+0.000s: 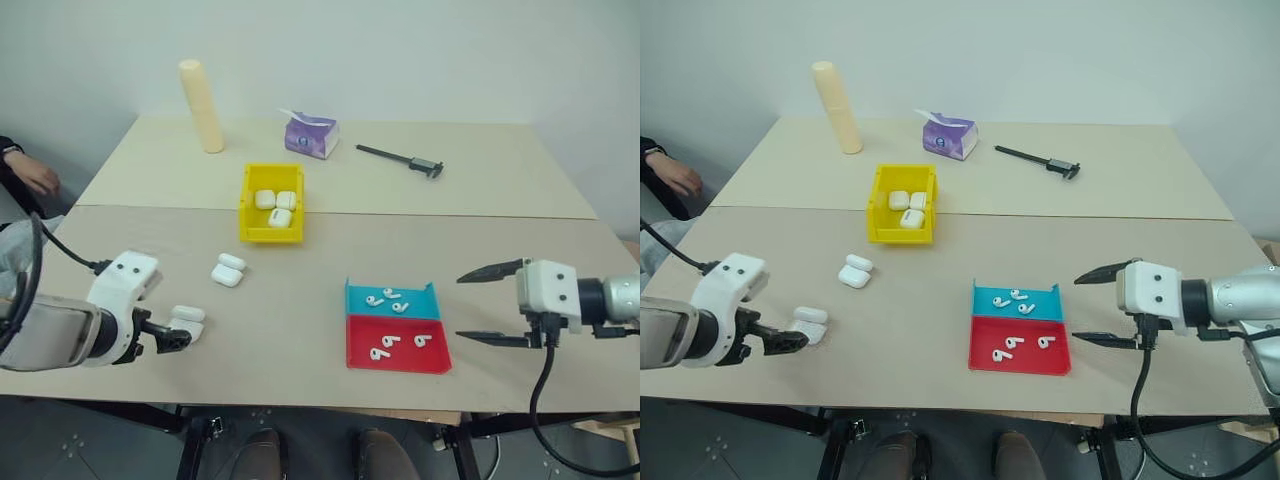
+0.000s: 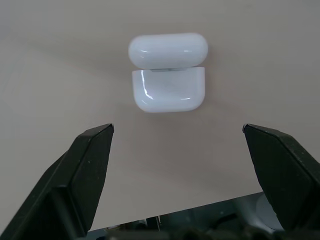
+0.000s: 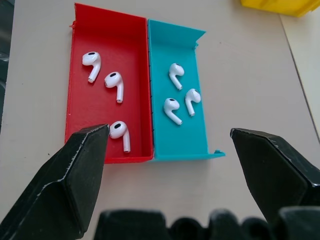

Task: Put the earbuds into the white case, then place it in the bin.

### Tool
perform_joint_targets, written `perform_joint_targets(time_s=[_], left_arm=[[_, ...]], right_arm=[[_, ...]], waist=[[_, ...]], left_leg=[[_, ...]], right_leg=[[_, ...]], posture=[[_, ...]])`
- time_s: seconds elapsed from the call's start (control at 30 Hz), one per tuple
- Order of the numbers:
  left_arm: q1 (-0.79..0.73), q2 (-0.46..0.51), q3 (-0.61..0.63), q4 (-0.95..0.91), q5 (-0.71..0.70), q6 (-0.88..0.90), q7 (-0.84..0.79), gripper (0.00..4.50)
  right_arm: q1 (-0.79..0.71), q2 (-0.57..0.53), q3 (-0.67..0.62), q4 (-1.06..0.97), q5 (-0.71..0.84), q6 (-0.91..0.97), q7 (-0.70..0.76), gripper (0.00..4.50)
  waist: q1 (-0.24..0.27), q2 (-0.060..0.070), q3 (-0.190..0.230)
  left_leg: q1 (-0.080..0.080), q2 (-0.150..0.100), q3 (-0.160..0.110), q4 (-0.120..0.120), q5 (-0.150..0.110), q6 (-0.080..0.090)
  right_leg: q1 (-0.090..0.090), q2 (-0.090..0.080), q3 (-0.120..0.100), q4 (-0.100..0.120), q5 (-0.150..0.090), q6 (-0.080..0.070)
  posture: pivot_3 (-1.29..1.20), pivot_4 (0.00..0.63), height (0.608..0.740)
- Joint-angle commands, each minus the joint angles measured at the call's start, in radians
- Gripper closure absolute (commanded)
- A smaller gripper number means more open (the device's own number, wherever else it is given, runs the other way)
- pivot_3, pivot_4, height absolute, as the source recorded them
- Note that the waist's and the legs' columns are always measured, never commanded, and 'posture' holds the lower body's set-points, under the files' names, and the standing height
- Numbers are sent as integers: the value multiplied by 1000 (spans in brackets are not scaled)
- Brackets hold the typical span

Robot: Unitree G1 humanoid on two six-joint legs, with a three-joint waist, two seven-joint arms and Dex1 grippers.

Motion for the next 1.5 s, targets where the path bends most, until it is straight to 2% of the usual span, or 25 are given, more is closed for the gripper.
perform_joint_targets(time_s=[0.03, 0.2, 0.47, 0.7, 1.2, 1.33, 1.4, 1.43, 1.5], left_arm=[[-105, -17, -101, 47, -9, 1, 24, 0], [-273, -85, -250, 155, -9, 71, 72, 0], [-439, -185, -379, 294, 16, 162, 130, 0], [-500, -263, -403, 389, 83, 222, 123, 0], [-473, -356, -381, 382, 190, 294, 103, 0], [-480, -366, -370, 392, 217, 316, 91, 803], [-485, -375, -356, 400, 239, 322, 91, 1507], [-489, -378, -348, 410, 238, 325, 83, 1717], [-497, -378, -338, 390, 270, 346, 63, 1716]], right_arm=[[11, -7, -30, -38, 8, 15, -18, 13], [40, -20, -55, -60, 15, 42, -26, 13], [70, -30, -85, -77, 9, 66, -39, 13], [78, -32, -90, -79, 6, 84, -48, 13], [84, -33, -85, -95, -7, 97, -73, 13], [80, -30, -77, -92, -14, 97, -81, 0], [79, -29, -71, -91, -18, 97, -84, 0], [78, -28, -68, -90, -19, 99, -85, 0], [76, -27, -66, -89, -22, 97, -86, 0]], waist=[[3, 0, 0], [3, 0, 0], [3, -2, 1], [2, -2, 1], [6, -1, 1], [4, -1, 1], [3, -1, 0], [3, -1, 0], [3, -1, 0]], left_leg=[[0, 0, 0, 0, 0, 0], [0, 0, 1, 0, 0, -1], [0, 0, -1, 0, 1, -1], [-1, 0, -1, 0, 1, -1], [0, 0, -2, 1, 1, -1], [1, 0, -2, 1, 1, -1], [1, 0, -2, 1, 1, -1], [1, 0, -2, 1, 1, -1], [1, 0, -2, 1, 1, -2]], right_leg=[[0, 1, 0, 0, 0, 0], [0, 2, 0, 0, 0, 0], [0, 2, 1, 0, 0, 1], [1, 2, 1, 0, 0, 1], [2, 2, 0, 0, 0, 1], [2, 2, 0, 0, 0, 1], [2, 2, 0, 0, 0, 1], [2, 2, 0, 0, 0, 1], [2, 2, 0, 1, 0, 1]], posture=[[0, 150, 740], [0, 150, 740], [0, 150, 740], [0, 150, 740], [0, 150, 740], [0, 150, 740], [0, 150, 740], [0, 150, 740], [0, 150, 740]])
